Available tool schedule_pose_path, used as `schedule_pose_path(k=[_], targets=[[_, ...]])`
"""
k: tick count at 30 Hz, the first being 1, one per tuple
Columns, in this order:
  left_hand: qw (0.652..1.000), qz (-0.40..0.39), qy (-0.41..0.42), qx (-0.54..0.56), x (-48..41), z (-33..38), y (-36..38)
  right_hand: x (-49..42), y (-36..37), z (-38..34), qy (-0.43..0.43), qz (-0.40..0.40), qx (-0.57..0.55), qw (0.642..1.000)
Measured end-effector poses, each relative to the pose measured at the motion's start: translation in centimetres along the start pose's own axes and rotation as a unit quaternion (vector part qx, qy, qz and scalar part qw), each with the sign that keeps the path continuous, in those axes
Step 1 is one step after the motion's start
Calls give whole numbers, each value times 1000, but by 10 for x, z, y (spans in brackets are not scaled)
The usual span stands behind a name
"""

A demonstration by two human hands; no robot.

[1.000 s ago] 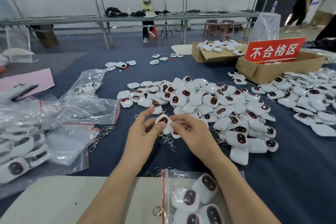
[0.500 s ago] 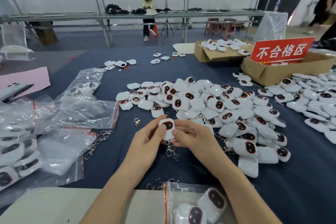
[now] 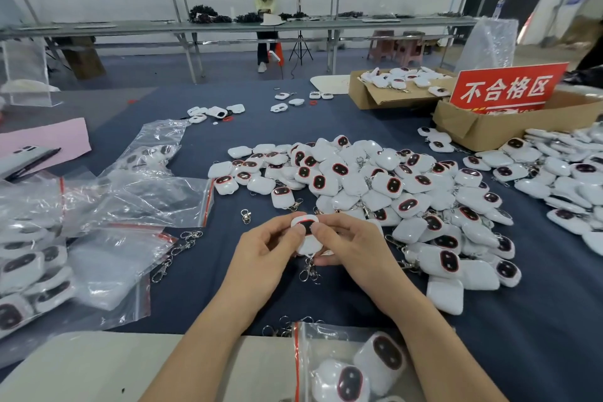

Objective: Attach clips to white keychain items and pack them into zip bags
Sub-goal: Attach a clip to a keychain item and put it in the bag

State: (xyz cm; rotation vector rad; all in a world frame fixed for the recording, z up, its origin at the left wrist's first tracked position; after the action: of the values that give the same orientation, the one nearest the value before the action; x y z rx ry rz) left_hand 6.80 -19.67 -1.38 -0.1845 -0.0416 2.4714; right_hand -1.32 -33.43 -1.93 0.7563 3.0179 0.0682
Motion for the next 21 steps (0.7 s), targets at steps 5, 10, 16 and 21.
schedule_pose_path(k=[5,10,16,21], targets=[[1000,-13,-1,-2,1,2,2,0,-2,-1,10,-2,-10,1000],[999,-26,-1,-18,3,3,5,0,-4,-1,14,8,-15,1000],[998,-9,14,-63,4,4,6,0,-3,0,10,-8,-13,1000],[996,-4,21,-88,4,3,6,0,-3,0,6,-13,-8,1000]])
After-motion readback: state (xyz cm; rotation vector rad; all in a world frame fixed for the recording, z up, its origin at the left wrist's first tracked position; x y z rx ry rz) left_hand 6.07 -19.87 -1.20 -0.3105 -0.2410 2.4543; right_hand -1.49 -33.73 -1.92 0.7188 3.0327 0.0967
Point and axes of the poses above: each hand's wrist, its own x-axis away from the middle knuckle, its own y-axis out of the palm, z = x × y, the point moved 3 cm from there along -x, towards the middle knuckle, and after that the axes turned 2 degrees about x, right-handed, at the moved point
